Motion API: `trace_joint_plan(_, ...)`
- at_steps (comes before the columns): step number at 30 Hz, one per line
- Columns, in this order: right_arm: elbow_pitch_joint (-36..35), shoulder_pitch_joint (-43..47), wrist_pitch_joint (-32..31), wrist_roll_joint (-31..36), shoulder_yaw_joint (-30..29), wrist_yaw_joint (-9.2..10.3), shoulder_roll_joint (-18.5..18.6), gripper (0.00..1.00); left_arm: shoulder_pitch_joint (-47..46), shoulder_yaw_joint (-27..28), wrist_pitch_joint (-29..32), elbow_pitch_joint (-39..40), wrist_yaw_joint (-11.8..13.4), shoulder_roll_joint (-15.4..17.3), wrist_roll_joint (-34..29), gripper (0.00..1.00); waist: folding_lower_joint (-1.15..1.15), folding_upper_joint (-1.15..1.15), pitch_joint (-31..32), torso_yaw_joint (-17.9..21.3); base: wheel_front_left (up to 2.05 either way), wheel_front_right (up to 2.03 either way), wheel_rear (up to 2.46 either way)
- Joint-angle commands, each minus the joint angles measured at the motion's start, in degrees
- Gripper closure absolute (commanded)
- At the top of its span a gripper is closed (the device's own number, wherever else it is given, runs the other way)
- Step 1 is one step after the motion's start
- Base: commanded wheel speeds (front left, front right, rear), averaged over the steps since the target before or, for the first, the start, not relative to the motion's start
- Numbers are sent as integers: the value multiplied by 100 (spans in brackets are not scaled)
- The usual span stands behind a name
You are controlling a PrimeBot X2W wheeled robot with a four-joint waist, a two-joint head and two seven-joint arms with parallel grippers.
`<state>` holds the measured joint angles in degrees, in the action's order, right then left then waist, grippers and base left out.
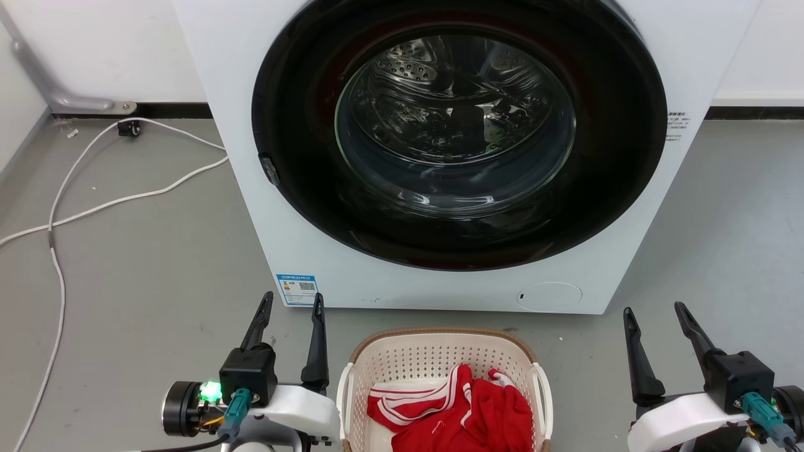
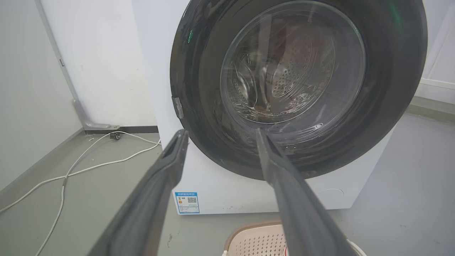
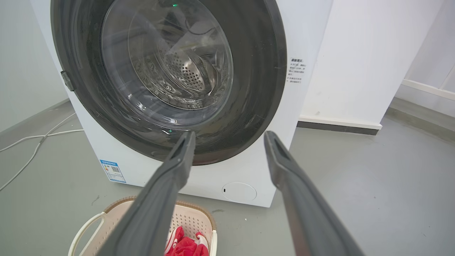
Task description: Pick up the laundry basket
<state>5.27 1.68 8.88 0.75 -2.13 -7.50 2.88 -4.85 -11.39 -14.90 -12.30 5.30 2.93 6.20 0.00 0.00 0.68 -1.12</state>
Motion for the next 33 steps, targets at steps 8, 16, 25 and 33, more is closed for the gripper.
trace_joint_plan(8,28,44,-7,-87,-3,2,0,0,67,9,-39,-32,20,-4,55,0,0,0,-5,6,0,0,0)
trace_joint_plan(16,34,27,-19,-119,-3,2,0,0,64,-25,-32,-62,51,-5,32,0,0,0,-8,-2,0,0,0)
trace_joint_plan(25,111,-180,-185,-67,-96,2,0,0,-317,-31,-32,-242,-9,-5,-23,0,0,0,-329,-3,0,0,0)
trace_joint_plan(33,600,-1064,-371,65,-151,3,-1,0,-1435,73,-31,-1187,-170,-5,227,0,0,0,-1520,73,0,0,0)
